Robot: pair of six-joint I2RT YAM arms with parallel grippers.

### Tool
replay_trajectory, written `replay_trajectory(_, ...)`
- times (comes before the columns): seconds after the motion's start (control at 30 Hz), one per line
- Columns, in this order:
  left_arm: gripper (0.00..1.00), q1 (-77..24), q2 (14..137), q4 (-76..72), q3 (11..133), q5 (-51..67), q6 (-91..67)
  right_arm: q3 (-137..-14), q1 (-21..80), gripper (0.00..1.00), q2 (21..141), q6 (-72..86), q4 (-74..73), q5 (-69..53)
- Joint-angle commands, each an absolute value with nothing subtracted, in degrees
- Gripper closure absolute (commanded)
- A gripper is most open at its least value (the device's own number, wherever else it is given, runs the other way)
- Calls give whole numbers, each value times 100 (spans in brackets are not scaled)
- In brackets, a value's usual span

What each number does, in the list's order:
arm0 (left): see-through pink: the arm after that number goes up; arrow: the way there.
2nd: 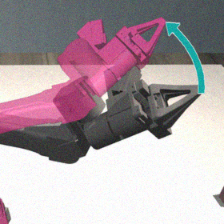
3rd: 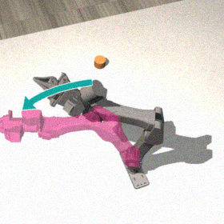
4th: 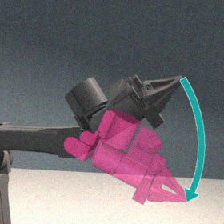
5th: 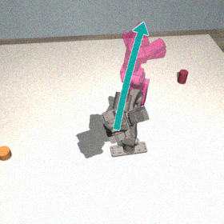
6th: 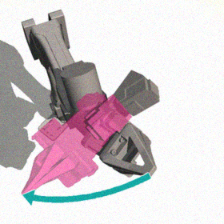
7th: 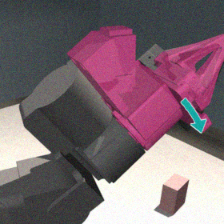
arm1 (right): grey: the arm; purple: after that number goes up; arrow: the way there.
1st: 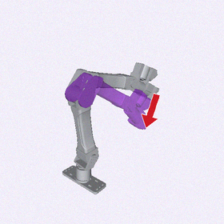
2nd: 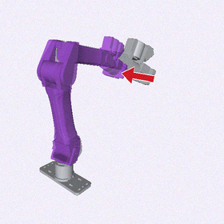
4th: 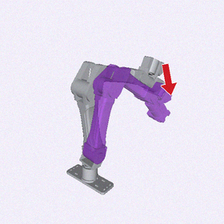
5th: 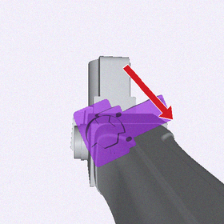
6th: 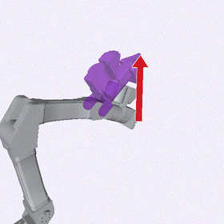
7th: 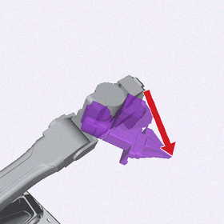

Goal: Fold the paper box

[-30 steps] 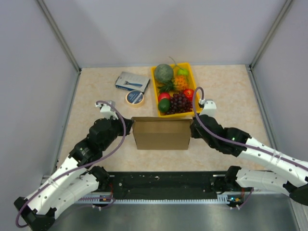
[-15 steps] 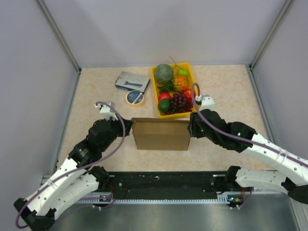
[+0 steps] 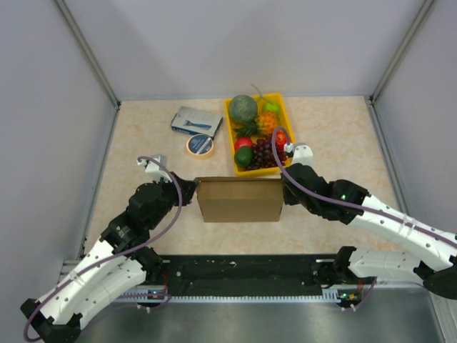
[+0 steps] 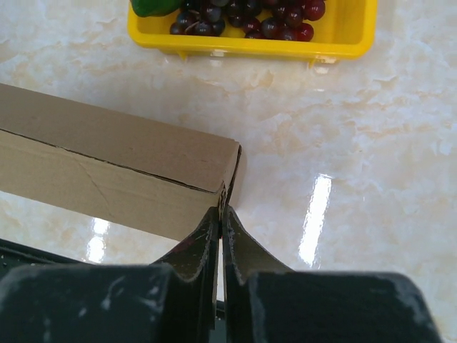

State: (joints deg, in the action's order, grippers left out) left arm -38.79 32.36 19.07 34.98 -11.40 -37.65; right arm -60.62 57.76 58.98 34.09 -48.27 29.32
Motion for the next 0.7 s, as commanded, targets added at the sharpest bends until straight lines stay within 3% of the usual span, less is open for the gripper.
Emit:
replay_trajectory(0.0,100,-3911,3375,3155,3094,-1046,-3920,-5836,5871,100,5933,3454,-4579,2830)
replay_trajectory(0.17,100,-3902,3401,3445,3426,-1177,-3885,-5801,5871,100,5862,3402,-4553,2848)
replay_trajectory(0.3,85,-3902,3770,3884,3989,-1283,-3744,-5792,5862,100,5783,3357,-4535,2856)
replay_trajectory(0.4,81,-3902,4069,4069,4289,-1248,-3648,-5783,5862,100,5792,3340,-4527,2822)
replay_trajectory(0.5,81,-3911,4219,4122,4456,-1266,-3542,-5766,5862,100,5783,3322,-4509,2786)
replay_trajectory(0.67,96,-3902,4175,4026,4518,-1371,-3340,-5739,5871,100,5757,3305,-4483,2751)
